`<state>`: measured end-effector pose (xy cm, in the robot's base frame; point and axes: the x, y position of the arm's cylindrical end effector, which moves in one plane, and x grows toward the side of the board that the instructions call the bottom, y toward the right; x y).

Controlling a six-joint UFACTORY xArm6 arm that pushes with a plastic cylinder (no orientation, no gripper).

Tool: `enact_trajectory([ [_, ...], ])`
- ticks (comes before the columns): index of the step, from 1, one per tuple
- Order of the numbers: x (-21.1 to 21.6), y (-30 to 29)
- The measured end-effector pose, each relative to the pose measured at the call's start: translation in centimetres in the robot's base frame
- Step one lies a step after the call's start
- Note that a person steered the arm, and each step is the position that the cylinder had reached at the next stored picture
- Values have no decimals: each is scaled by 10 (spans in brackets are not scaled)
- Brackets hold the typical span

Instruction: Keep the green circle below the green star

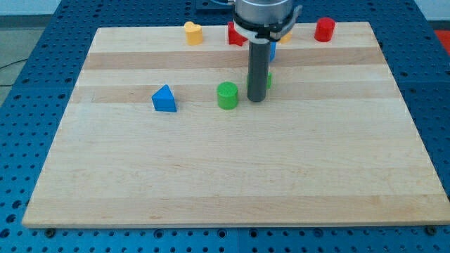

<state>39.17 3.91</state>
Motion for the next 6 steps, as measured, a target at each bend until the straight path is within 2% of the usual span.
enact_trajectory([
  [2, -14, 22],
  [3, 50, 26],
  [4, 96, -60],
  [5, 57, -106],
  [6, 5, -103],
])
